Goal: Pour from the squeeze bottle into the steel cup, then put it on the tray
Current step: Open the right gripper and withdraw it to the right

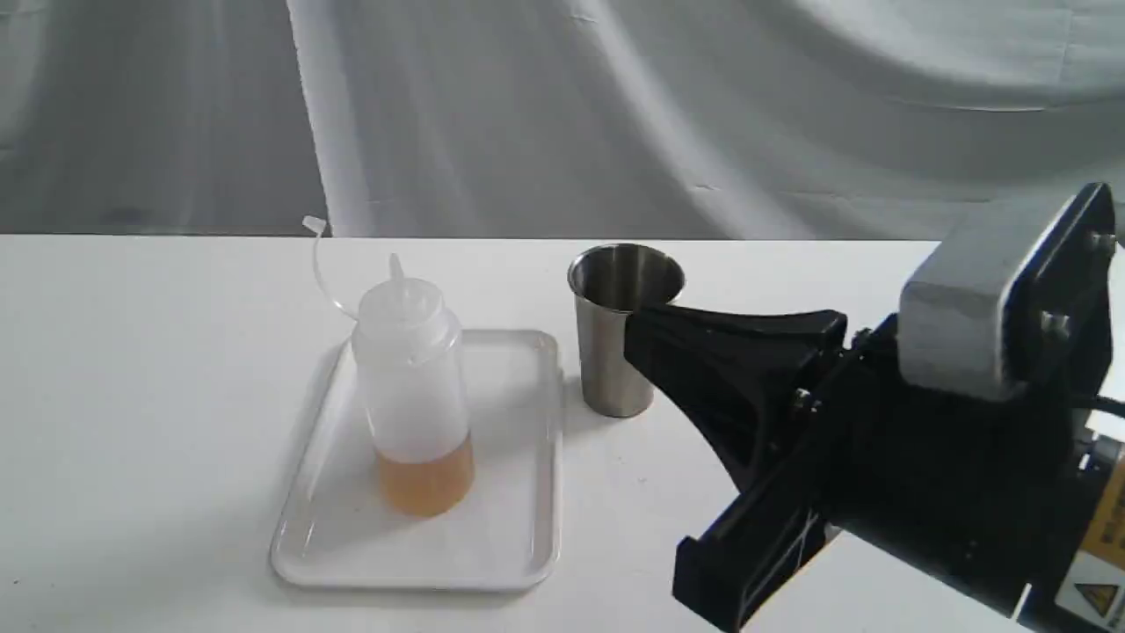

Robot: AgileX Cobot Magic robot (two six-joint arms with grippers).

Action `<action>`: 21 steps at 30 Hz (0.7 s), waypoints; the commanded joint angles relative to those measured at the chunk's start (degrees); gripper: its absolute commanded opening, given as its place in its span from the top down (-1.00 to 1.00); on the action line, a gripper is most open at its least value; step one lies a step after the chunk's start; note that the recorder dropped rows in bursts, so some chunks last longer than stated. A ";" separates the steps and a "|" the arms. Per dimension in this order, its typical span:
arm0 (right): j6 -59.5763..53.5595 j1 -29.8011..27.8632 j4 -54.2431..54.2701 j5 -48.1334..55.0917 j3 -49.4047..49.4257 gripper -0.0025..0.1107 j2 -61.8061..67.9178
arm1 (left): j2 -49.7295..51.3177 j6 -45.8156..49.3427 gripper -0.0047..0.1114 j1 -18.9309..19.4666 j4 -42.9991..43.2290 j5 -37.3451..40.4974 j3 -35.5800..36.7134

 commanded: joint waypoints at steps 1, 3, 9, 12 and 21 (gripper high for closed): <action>0.38 -0.46 1.56 -1.01 0.33 0.96 -0.32 | -0.28 -0.10 0.78 -0.18 0.03 -0.37 0.25; 0.38 -0.46 4.43 -1.01 0.33 0.96 -0.32 | -0.28 -0.10 0.78 -0.18 0.03 -0.37 0.25; 0.27 -1.70 12.86 1.02 0.42 0.96 -3.58 | -0.28 -0.10 0.78 -0.18 0.03 -0.37 0.25; 0.27 -3.43 12.62 1.27 0.42 0.96 -5.60 | -0.28 -0.10 0.78 -0.18 0.03 -0.37 0.25; 0.27 -16.64 -4.20 13.73 0.42 0.96 -16.43 | -0.28 -0.10 0.78 -0.18 0.03 -0.37 0.25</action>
